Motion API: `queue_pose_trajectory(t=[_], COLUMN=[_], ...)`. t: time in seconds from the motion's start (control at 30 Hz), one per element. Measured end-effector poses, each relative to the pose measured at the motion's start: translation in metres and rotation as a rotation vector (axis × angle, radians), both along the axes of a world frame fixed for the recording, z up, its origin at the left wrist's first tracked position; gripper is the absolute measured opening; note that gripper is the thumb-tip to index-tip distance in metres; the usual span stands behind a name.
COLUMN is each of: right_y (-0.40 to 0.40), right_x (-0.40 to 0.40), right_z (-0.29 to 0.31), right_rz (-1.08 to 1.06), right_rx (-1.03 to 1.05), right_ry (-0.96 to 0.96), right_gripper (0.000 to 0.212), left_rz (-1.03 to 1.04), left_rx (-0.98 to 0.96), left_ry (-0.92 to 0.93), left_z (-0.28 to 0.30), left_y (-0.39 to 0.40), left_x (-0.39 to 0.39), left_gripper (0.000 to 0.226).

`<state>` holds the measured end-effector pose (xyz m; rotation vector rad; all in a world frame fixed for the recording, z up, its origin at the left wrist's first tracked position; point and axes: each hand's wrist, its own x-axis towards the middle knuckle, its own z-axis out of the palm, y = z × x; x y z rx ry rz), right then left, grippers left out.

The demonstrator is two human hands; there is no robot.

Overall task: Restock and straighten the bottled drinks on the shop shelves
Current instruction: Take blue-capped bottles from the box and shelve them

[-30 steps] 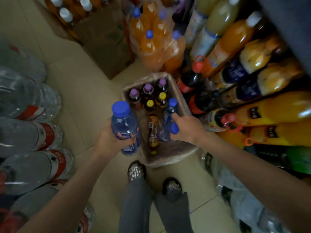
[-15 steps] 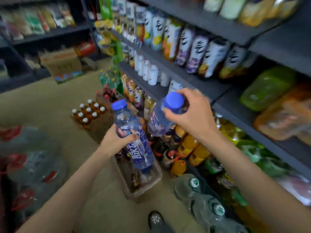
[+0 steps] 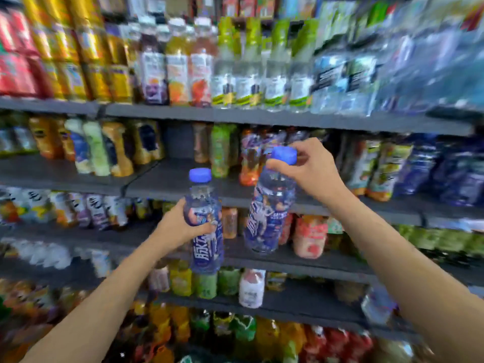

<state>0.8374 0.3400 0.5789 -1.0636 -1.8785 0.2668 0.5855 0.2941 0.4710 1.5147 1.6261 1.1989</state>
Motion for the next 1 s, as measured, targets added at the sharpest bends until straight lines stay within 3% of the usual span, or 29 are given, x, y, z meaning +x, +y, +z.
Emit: queue_pose_trajectory(t=[0.23,0.37,0.5,0.67,0.77,1.0], right_y=[0.020,0.037,0.064,0.115,0.146,0.213], right_x=[0.205,0.320,0.407,0.451,0.458,0.455], right_z=[0.010,0.010,0.016,0.000,-0.020,-0.010], right_rz=[-0.283,-0.389,-0.434,-0.331,-0.298,-0.368], right_rx=[-0.042,-0.037,0.084,0.123,0.069,-0.088], right_ry=[-0.142,-0.099,-0.096,-0.138,-0.056,-0.041], right_gripper=[0.048,0.038,0.042,0.044,0.040,0.051], left_rz=[-0.320,-0.382,-0.363,-0.275,-0.239,-0.182], left_rx=[0.161,0.191,0.199,0.193,0.212,0.209], left_ry=[0.141,0.106,0.091,0.137,0.178,0.210], left_z=[0.040,0.050,0.049,0.046,0.046,0.051], left_y=[0.076,0.112,0.143,0.160,0.167,0.192], left_x=[0.203,0.318,0.404,0.452,0.462,0.471], left_gripper=[0.082,0.068,0.068,0.073,0.072,0.062])
